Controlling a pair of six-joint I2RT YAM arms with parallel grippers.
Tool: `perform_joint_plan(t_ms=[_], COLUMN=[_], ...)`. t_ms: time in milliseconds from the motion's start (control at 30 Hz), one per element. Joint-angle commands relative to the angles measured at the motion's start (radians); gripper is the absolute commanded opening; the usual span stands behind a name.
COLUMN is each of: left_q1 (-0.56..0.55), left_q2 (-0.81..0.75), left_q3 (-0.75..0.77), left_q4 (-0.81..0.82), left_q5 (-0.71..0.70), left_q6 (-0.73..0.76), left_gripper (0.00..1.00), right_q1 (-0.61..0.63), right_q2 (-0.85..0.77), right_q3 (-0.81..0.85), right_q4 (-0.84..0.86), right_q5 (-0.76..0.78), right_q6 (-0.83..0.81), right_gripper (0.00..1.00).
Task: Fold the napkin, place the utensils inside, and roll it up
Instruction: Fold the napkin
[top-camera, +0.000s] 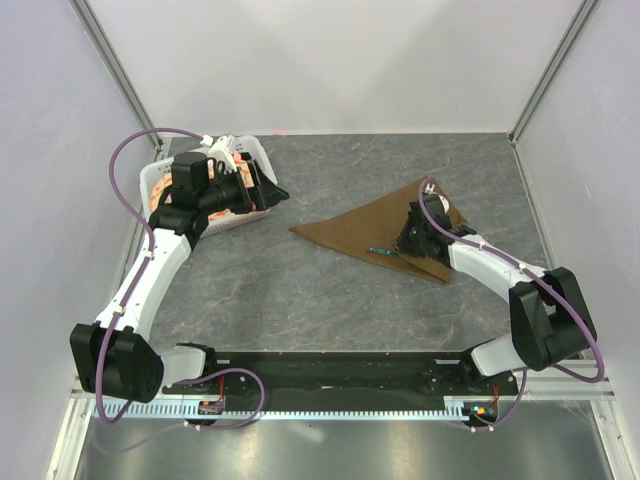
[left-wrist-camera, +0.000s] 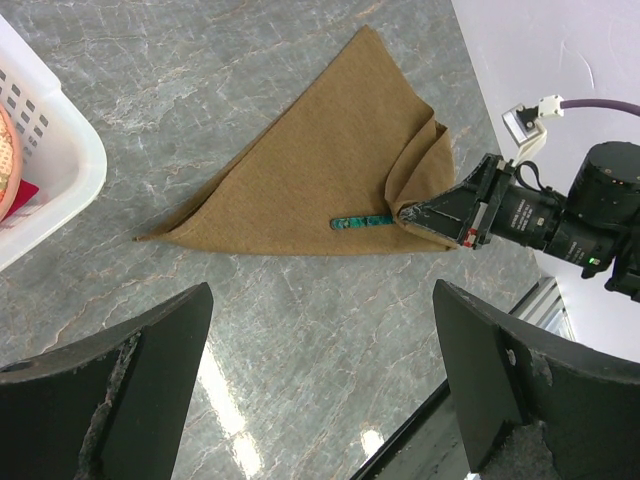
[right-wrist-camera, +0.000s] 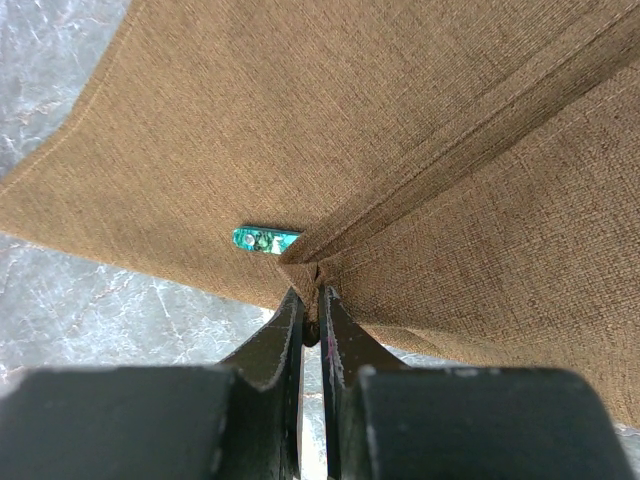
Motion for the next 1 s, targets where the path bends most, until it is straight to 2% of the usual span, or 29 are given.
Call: perform_joint_plan(t_ms=[0, 433, 500, 600, 633, 733, 800, 967], left_q1=[0.004, 0.004, 0.004, 0.004, 0.004, 0.004, 0.004, 0.002], left_q2=[0.008, 0.012, 0.014, 0.014, 0.015, 0.020, 0.023, 0.028], left_q3=[-0.002, -0.003, -0.003, -0.005, -0.005, -0.005, -0.006, -0.008], left_q4=[0.035, 0.037, 0.037, 0.035, 0.037, 0.037, 0.037, 0.037], left_q5=[0.024, 0.020, 0.020, 0.018, 0.017, 0.014, 0.014, 0.006], left_q6=[-0.018, -0.017, -0.017, -0.015, -0.015, -0.015, -0.014, -0.014], left_gripper=[0.98, 0.98, 0.98, 0.98, 0.98, 0.98, 0.98, 0.98], right_q1=[0.017, 0.054, 0.063, 0.070, 0.072, 0.075, 0.077, 0.029], right_q2=[0.015, 0.119, 0.129, 0.124, 0.119, 0.083, 0.041, 0.000], right_q3=[0.026, 0.079, 0.090, 0.108, 0.121, 0.142, 0.159, 0.248], right_q4=[0.038, 0.055, 0.053, 0.055, 0.053, 0.039, 0.009, -0.160], right_q5=[0.021, 0.011, -0.005, -0.052, -0.081, -0.097, -0.079, 0.039], right_q6=[0.012, -0.005, -0.020, -0.052, -0.061, -0.083, -0.098, -0.117], right_gripper=[0.00, 0.00, 0.05, 0.25, 0.38, 0.52, 0.59, 0.62])
